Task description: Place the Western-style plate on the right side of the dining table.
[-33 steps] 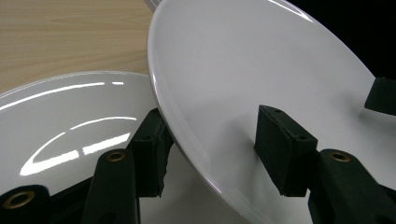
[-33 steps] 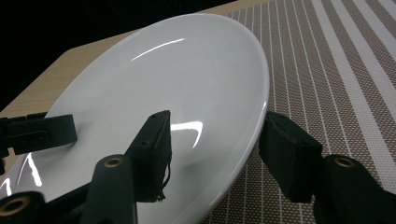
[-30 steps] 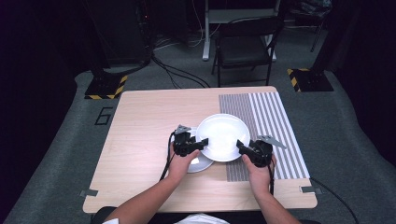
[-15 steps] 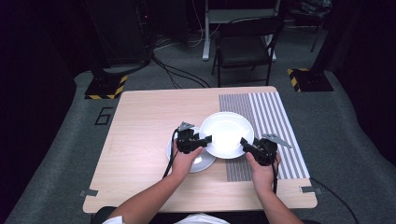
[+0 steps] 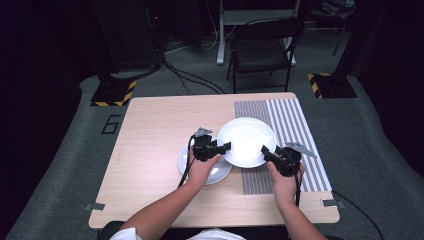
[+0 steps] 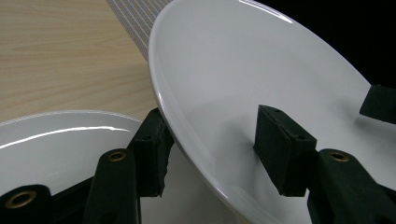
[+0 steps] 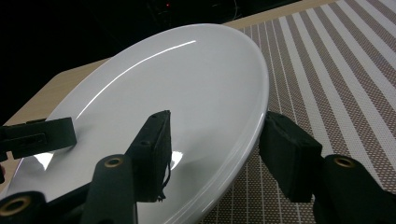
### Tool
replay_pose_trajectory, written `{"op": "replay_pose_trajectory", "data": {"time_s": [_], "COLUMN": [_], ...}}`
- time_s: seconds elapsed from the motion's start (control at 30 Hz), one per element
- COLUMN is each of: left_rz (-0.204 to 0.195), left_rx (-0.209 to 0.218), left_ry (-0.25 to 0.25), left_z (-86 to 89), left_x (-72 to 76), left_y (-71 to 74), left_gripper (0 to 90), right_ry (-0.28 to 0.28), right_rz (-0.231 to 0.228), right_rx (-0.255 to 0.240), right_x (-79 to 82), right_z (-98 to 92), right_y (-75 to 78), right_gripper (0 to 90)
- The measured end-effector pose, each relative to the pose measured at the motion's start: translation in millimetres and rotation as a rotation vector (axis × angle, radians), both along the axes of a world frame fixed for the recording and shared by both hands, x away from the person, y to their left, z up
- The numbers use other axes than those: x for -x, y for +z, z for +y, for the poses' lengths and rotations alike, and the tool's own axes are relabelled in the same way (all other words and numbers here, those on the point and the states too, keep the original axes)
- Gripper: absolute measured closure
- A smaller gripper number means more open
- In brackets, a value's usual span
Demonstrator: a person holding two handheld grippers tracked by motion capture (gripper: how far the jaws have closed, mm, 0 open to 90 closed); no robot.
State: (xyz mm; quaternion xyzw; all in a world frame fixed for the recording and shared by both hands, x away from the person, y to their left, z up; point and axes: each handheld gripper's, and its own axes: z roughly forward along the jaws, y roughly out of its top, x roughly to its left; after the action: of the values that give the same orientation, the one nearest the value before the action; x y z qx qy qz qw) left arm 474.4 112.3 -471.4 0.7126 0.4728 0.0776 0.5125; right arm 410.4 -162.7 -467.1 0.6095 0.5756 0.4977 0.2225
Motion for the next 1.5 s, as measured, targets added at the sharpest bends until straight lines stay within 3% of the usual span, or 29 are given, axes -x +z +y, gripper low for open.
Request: {"op": "replay_pose_trajectory", "data": {"time_s": [1.0, 1.5], "left_rz": [0.012, 0.016], "left_rx": [0.016, 0.028], "left_ry": [-0.031, -0.060], "left_z": [-27.4, -49.8], "left_x": [-10.3, -14.3], "left_y": [1.9, 1.7], "left_gripper": [49.5, 49.6], "right_ry": [-0.078, -0.130], "right_rz": [-0.009, -0.005], "right_rx": [-0.022, -0.032], "right_x": [2.8, 9.3], "right_z": [-23.7, -41.4], "right_y": [2.0, 0.8], "right_gripper": [44.3, 45.6]}}
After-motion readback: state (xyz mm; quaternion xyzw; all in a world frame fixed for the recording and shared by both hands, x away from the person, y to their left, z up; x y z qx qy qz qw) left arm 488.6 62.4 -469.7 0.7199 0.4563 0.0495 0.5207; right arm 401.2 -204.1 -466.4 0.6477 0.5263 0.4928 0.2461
